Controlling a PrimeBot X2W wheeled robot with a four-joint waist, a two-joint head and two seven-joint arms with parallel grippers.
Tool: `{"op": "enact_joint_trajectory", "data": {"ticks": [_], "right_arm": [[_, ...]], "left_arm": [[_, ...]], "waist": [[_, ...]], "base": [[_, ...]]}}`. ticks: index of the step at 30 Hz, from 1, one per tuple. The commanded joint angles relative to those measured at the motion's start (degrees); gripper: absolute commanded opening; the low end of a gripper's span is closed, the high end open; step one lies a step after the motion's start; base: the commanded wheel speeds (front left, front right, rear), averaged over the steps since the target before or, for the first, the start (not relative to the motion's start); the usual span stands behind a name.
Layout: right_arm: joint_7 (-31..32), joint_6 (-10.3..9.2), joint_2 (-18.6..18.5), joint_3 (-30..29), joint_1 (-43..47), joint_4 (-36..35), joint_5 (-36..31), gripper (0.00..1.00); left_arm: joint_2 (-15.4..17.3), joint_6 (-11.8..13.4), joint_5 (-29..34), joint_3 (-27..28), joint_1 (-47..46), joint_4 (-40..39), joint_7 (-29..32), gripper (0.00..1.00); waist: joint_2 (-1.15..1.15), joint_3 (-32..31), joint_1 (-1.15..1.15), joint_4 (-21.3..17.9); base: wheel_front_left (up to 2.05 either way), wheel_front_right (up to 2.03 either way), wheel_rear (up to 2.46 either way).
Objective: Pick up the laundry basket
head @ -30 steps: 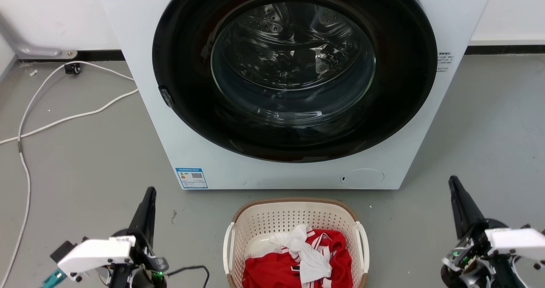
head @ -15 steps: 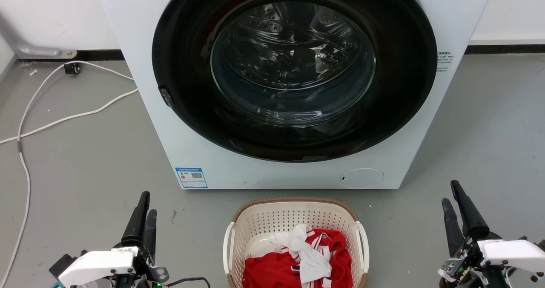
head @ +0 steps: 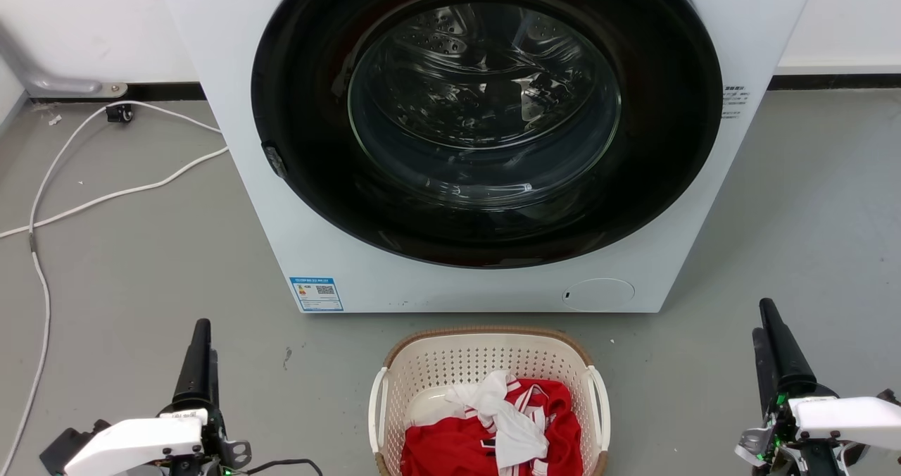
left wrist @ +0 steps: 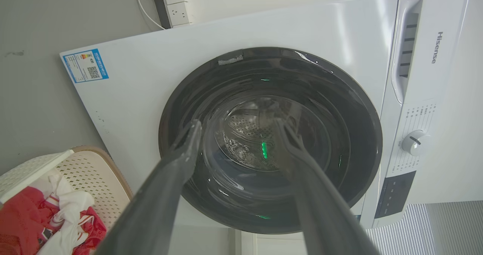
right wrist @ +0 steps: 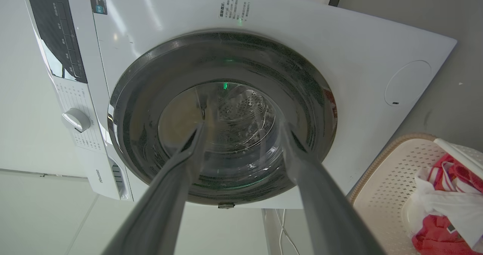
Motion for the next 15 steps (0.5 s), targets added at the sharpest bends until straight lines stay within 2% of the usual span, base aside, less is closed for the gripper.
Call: {"op": "enact_joint_trajectory", "data": {"ticks": [1, 10, 15], "right_arm": [[-0.6, 0.02, -0.1, -0.4, -1.4, -1.1, -2.5, 1.0], [-2.6, 0.02, -0.1, -0.3, -1.7, -6.0, -16.3, 1.0], [-3.6, 0.02, -0.1, 0.1, -1.5, -9.3, -24.9, 1.0]], "left_arm": [[0.2, 0.3, 1.8, 0.8, -0.9, -1.4, -0.7, 1.0], [0.2, 2.7, 9.1, 1.9, -0.7, -5.6, -2.7, 1.0], [0.2, 4.1, 16.6, 0.8, -0.2, -9.7, -3.6, 1.0]], "waist": [[0.0, 0.0, 0.0, 0.0], [0.0, 0.1, 0.0, 0.1], [0.0, 0.3, 0.0, 0.1]], "base": [[0.0, 0.0, 0.0], [0.0, 0.0, 0.0], [0.0, 0.0, 0.0]]}}
